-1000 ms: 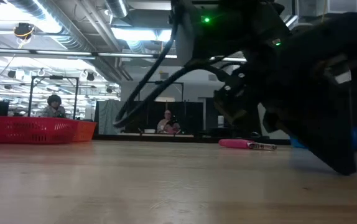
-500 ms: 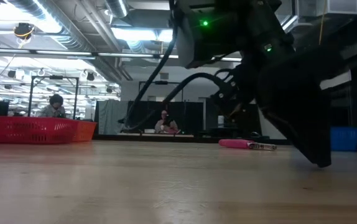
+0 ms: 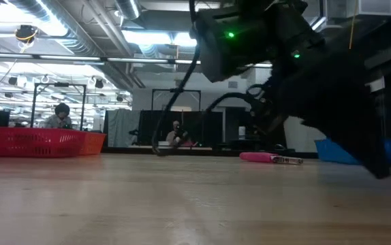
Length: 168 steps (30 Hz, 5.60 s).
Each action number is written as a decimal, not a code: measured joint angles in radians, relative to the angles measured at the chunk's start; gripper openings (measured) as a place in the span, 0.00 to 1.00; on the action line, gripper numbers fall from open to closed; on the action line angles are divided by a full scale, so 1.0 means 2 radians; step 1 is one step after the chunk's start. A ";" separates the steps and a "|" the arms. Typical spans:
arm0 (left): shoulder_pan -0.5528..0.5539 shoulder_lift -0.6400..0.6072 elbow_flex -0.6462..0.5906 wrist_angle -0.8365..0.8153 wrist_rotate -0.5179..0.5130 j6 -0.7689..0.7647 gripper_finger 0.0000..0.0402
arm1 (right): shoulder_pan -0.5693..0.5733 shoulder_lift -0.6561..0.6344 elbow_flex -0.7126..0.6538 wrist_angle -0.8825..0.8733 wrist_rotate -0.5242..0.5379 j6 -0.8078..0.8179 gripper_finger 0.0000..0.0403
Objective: Pick & Place School Supplies
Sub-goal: Put the yellow eraser into the orange bin
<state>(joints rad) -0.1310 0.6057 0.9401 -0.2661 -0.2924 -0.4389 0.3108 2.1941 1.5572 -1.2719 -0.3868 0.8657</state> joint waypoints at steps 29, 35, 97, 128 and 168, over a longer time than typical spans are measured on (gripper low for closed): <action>0.000 -0.027 0.000 0.004 0.017 0.002 0.36 | 0.029 -0.001 -0.050 0.034 -0.056 -0.018 0.57; 0.000 -0.027 0.000 0.004 0.013 -0.001 0.36 | 0.030 -0.001 -0.050 0.036 -0.056 -0.018 0.49; -0.047 0.163 0.009 -0.144 -0.163 -0.096 0.38 | -0.217 -0.079 0.313 0.262 0.165 -0.085 0.20; 0.027 0.215 0.042 -0.127 -0.167 -0.070 0.13 | -0.214 -0.079 0.313 0.288 0.166 -0.108 0.20; 0.550 0.228 -0.098 -0.300 0.094 -0.071 0.07 | -0.199 -0.079 0.312 0.085 0.199 -0.199 0.59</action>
<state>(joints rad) 0.9686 1.0619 0.7432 -0.8659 -0.1043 -0.5804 -0.0882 2.0365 2.1822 -1.1019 0.0116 0.4668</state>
